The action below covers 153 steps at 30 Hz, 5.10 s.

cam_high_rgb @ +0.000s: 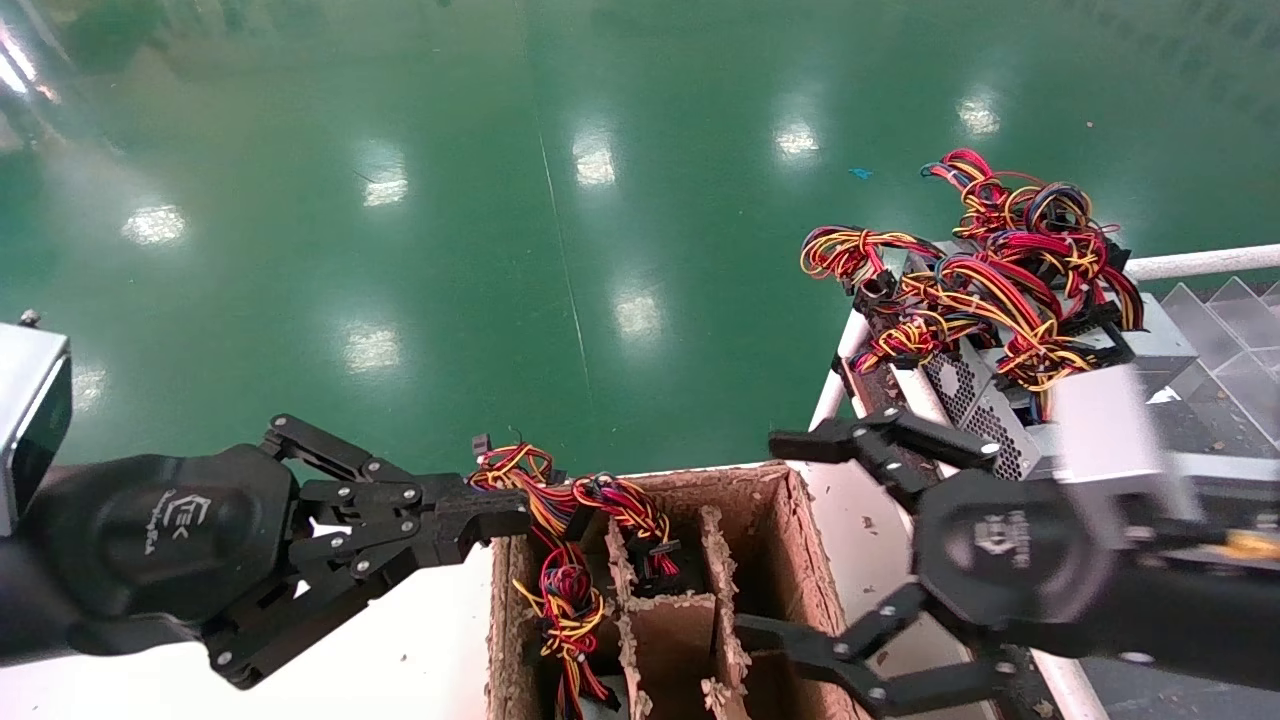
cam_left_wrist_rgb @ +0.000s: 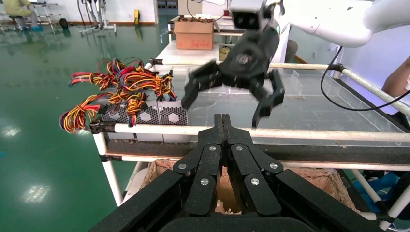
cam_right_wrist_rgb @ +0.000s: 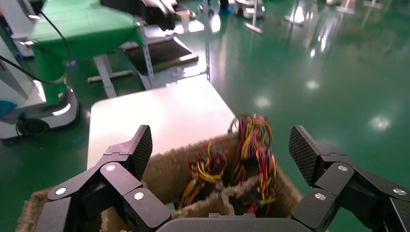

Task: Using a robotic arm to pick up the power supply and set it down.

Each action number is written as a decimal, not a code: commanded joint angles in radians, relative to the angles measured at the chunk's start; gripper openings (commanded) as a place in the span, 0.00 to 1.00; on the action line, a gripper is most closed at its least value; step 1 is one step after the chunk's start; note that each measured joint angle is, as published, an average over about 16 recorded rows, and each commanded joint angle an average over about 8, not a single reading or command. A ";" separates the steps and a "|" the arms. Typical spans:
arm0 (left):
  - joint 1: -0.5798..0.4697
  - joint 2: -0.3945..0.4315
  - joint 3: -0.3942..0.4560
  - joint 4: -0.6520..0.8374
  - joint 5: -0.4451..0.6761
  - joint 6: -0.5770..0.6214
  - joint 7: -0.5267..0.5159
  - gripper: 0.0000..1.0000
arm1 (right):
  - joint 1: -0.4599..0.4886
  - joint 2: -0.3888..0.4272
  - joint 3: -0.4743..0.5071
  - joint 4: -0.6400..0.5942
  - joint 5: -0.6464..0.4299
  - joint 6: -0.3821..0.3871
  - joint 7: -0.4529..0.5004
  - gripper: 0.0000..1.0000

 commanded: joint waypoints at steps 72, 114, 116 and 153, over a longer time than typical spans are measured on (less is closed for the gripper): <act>0.000 -0.001 0.002 0.000 -0.001 -0.001 0.001 1.00 | 0.111 -0.246 -0.088 -0.143 -0.095 0.068 0.043 0.00; -0.001 -0.001 0.003 0.000 -0.002 -0.001 0.001 1.00 | 0.431 0.448 0.197 -0.353 -0.160 0.122 0.044 0.00; -0.001 -0.001 0.003 0.000 -0.002 -0.001 0.001 1.00 | 0.407 0.474 0.194 -0.378 -0.154 0.087 0.040 0.00; -0.001 -0.001 0.004 0.000 -0.002 -0.001 0.002 1.00 | -0.050 0.444 0.142 -0.204 -0.014 0.319 0.006 0.00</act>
